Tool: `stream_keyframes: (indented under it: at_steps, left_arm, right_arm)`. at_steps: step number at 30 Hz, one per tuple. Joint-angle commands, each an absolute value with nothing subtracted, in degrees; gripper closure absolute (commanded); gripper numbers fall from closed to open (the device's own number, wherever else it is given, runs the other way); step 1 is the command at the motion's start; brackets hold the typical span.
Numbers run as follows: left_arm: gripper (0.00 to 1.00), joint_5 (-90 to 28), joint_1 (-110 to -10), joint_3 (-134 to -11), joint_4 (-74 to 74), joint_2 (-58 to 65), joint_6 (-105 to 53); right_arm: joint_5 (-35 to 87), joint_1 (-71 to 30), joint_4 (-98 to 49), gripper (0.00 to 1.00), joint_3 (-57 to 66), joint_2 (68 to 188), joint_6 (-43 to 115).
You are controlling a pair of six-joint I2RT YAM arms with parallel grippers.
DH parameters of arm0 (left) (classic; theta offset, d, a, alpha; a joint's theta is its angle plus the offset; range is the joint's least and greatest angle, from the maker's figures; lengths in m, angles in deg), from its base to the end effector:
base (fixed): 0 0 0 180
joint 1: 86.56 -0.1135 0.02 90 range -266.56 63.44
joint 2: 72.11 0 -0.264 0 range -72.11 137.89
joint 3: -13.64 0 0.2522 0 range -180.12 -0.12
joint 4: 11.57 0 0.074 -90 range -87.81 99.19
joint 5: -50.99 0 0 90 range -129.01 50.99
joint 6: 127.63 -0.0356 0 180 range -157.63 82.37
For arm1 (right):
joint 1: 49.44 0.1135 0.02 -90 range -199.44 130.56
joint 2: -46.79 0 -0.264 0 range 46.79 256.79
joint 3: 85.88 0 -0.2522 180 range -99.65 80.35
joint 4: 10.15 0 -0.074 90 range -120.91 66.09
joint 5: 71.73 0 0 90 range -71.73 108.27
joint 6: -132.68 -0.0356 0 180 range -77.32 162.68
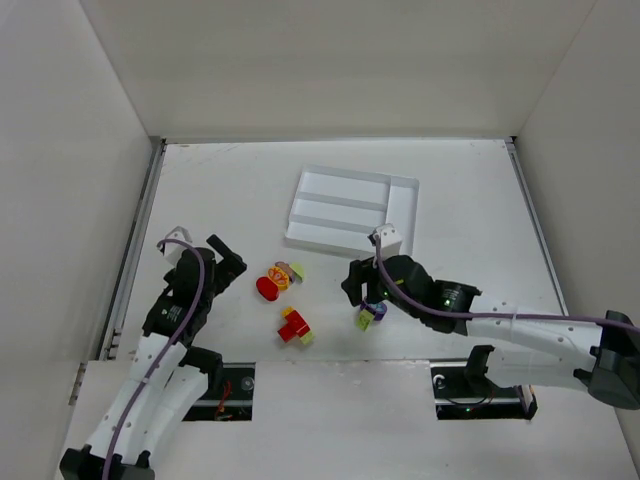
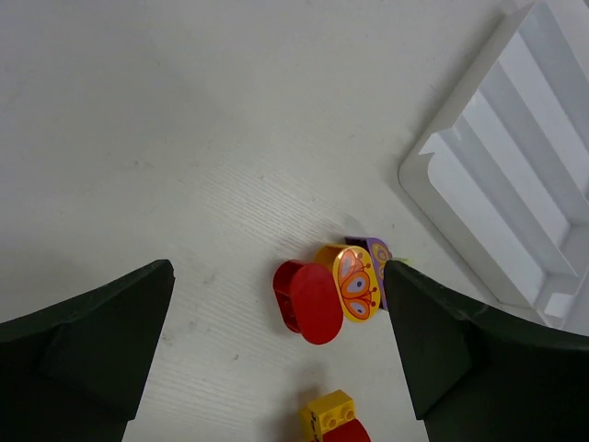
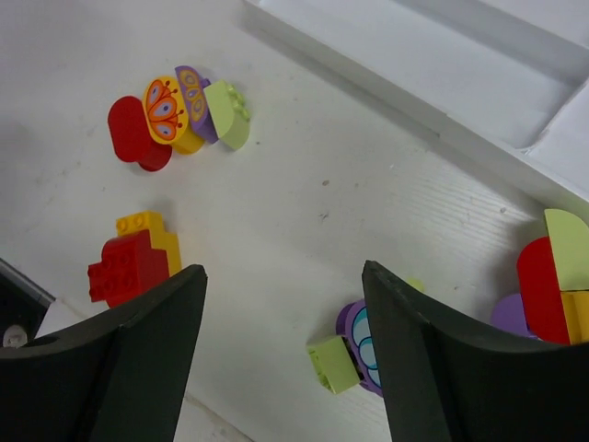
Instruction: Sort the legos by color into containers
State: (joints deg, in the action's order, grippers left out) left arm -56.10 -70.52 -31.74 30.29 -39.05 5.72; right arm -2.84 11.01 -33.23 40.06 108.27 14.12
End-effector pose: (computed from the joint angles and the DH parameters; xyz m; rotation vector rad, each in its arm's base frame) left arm 0.1366 -0.0284 0.2581 -0.6647 1.9686 -0.3273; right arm 0.1277 0.1993 0.2585 -0.3621 2.0821 0.5627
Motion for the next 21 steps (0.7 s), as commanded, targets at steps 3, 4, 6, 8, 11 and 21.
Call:
stream_keyframes:
  at_steps: [3, 4, 6, 8, 11, 21]
  left_arm:
    - [0.00, -55.19, -70.69, -32.91, 26.19, -36.87, 6.14]
    - [0.00, -55.53, -70.43, -32.65, 25.58, -36.87, 6.14]
    - [0.00, -56.15, -70.17, -32.12, 24.52, -37.13, 6.05]
    - [0.00, -57.11, -70.25, -31.94, 24.43, -37.74, 5.35]
    - [0.00, -58.17, -70.60, -30.80, 23.47, -39.67, 5.70]
    - [0.00, -57.21, -71.31, -24.48, 20.03, -42.57, 9.57]
  right_arm:
    - [-3.62, 12.92, -27.44, 0.23, 41.06, 108.40, 15.87]
    - [-3.36, 12.92, -26.47, 0.24, 41.15, 109.10, 16.31]
    - [-2.31, 13.01, -25.32, 0.38, 40.63, 110.94, 17.19]
    - [-0.29, 13.01, -24.97, 0.63, 39.32, 113.23, 18.85]
    - [2.53, 12.74, -24.53, 0.88, 37.29, 117.09, 20.62]
    - [6.22, 11.42, -20.66, 0.41, 28.16, 135.90, 29.31]
